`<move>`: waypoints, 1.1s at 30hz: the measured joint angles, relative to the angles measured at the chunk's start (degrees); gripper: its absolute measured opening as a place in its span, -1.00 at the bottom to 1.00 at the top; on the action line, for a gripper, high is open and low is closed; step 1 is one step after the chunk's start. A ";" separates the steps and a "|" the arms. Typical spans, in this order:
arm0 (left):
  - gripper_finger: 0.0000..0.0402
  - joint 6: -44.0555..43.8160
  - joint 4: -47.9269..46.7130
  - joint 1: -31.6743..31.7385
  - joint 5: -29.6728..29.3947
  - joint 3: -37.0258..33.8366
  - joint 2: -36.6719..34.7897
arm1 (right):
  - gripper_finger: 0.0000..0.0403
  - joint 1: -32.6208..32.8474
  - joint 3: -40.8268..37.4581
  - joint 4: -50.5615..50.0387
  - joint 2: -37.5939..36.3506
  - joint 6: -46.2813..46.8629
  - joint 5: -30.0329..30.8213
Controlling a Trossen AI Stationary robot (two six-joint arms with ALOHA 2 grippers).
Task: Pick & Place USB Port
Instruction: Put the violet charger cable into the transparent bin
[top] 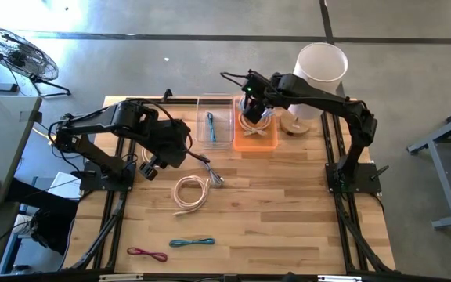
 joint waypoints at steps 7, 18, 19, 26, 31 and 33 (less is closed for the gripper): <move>-0.47 -0.22 0.02 0.00 0.15 0.00 0.00 | -0.18 3.39 0.00 0.57 -0.55 1.02 -0.42; -0.47 -8.64 0.24 0.00 2.81 -1.02 -1.13 | -0.17 14.98 0.04 6.81 -5.49 -2.88 -5.31; -0.47 -11.26 0.04 0.00 3.03 -2.08 -1.93 | -0.18 15.99 0.04 6.76 -5.99 -2.84 -5.35; -0.47 -26.22 -0.07 -0.02 4.00 -16.80 -11.86 | -0.20 22.75 0.07 5.76 -8.85 -1.49 -5.08; -0.47 -33.25 -0.11 -0.04 5.54 -29.93 -21.13 | -0.20 25.78 0.07 4.42 -9.62 -1.24 -5.03; -0.47 -33.26 -0.07 -0.04 5.28 -34.59 -24.21 | -0.21 26.69 0.07 4.14 -9.62 -1.28 -5.05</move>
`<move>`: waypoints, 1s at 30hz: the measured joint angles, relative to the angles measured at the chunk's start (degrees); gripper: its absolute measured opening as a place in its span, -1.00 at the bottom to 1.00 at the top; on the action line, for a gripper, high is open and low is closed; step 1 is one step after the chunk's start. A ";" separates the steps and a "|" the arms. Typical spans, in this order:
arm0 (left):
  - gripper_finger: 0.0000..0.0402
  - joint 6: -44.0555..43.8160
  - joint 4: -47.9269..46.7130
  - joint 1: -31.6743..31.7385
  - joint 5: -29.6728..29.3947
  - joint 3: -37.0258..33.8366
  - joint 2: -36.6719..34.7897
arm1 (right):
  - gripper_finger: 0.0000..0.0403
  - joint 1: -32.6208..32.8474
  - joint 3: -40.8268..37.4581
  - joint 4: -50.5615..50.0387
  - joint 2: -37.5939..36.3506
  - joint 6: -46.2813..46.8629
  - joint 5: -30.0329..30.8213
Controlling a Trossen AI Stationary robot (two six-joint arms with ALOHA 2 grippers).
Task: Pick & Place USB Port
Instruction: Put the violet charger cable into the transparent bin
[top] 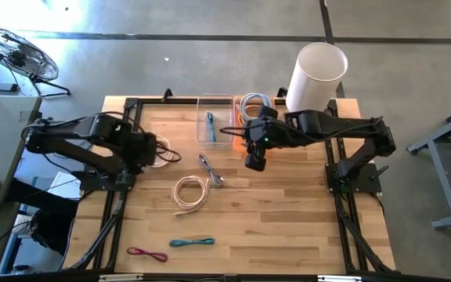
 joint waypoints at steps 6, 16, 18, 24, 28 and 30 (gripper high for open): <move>-0.47 5.13 1.30 -0.03 5.55 -13.23 -6.08 | -0.22 1.48 0.00 -0.38 0.02 -0.01 -0.08; -0.47 -0.13 22.79 -6.18 19.80 -26.27 -6.86 | -0.22 5.23 0.00 -3.48 0.02 3.50 -0.38; -0.47 -4.20 28.26 -10.08 19.59 -26.73 -6.38 | -0.23 6.30 -0.02 -4.73 0.02 4.49 -0.09; -0.47 -19.68 41.33 -24.59 13.10 -26.74 -5.18 | -0.22 9.22 -0.02 -7.38 0.04 6.51 2.46; -0.47 -28.87 47.86 -36.31 5.00 -26.74 -3.06 | -0.23 10.13 -0.02 -7.63 0.04 6.52 3.18; -0.47 -32.89 49.22 -41.83 1.39 -26.74 -1.14 | -0.24 10.17 -0.02 -7.61 0.04 6.48 3.28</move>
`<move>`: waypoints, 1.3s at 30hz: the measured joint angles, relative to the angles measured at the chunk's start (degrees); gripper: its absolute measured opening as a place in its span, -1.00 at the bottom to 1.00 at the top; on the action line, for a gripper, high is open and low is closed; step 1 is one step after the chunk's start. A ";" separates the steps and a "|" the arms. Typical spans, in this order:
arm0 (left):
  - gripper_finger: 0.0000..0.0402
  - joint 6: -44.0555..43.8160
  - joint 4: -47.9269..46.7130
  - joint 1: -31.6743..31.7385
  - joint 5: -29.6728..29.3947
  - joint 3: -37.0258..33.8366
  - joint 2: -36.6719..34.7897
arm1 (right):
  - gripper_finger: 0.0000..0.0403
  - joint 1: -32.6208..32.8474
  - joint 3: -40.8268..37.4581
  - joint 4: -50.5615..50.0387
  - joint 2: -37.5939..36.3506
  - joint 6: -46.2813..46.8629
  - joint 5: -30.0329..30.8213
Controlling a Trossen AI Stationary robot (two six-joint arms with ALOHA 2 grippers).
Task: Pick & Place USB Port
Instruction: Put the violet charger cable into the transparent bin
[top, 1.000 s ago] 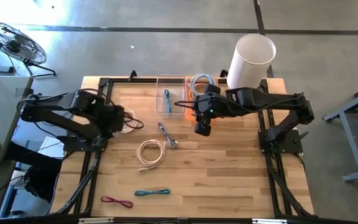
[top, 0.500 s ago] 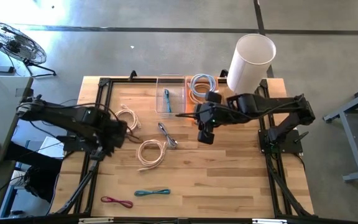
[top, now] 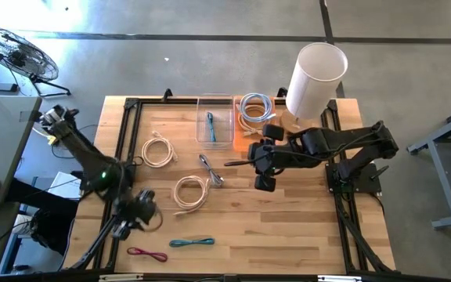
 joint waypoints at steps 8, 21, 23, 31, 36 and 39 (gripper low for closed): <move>-0.47 -4.64 7.08 -14.67 -3.30 0.01 13.31 | -0.24 -0.13 0.00 2.86 0.02 -2.01 1.62; -0.47 -4.08 6.99 -16.69 -2.72 5.05 27.94 | -0.24 -0.13 -0.04 9.51 0.09 3.23 0.80; -0.47 -4.20 6.22 -16.69 -2.69 5.07 28.79 | -0.24 -0.12 -0.04 10.84 0.21 3.98 -0.02; -0.47 -4.77 6.47 -16.66 -4.92 5.11 29.64 | -0.24 1.17 -0.09 14.26 1.67 7.03 -3.22; -0.47 -4.82 8.15 -16.66 -3.61 5.11 29.64 | -0.24 2.52 -0.09 14.12 2.98 9.59 -3.48; -0.47 -4.82 9.57 -16.66 -3.09 5.11 29.64 | -0.24 3.31 -0.09 14.04 3.77 10.51 -3.59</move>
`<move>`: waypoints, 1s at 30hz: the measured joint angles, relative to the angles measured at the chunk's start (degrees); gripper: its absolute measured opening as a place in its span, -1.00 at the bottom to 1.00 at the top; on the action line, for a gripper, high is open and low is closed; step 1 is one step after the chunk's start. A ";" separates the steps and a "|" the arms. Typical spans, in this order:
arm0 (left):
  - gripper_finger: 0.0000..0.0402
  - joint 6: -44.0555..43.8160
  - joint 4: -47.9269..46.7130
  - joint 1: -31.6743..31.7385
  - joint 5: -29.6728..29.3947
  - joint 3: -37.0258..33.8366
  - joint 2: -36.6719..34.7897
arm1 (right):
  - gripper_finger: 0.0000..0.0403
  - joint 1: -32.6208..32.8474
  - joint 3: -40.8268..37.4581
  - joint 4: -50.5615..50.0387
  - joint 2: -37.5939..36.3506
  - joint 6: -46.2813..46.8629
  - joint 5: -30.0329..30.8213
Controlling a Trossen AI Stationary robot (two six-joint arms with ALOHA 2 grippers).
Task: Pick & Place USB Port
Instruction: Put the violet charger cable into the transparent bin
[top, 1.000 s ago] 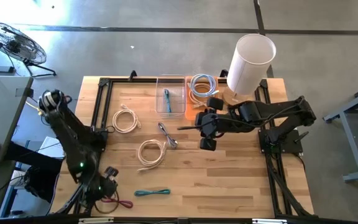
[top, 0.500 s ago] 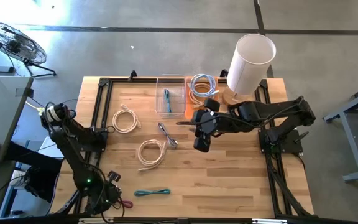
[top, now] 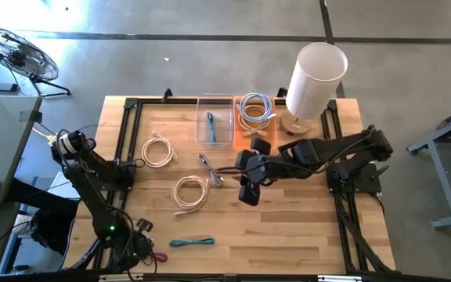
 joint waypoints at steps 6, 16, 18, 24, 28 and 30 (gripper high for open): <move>-0.47 0.73 -0.45 0.00 -1.73 0.00 0.28 | -0.24 1.40 0.00 0.01 1.48 0.16 -0.07; -0.47 2.03 4.08 0.00 -2.98 0.22 7.60 | -0.24 2.52 0.00 0.19 2.05 1.24 -0.06; -0.47 1.96 4.17 0.02 -2.32 0.22 8.40 | -0.24 2.62 0.00 0.25 2.05 1.19 -0.09; -0.91 -1.30 0.69 0.09 -1.66 0.33 8.07 | -0.24 2.62 0.00 0.21 2.05 0.83 0.32; -0.96 -2.21 -3.30 0.07 -0.66 0.20 6.03 | -0.24 2.62 0.00 0.21 2.05 -0.94 0.35; -0.97 -2.25 -7.31 0.83 -0.43 0.08 4.09 | -0.24 2.62 0.02 0.16 2.05 -2.15 0.66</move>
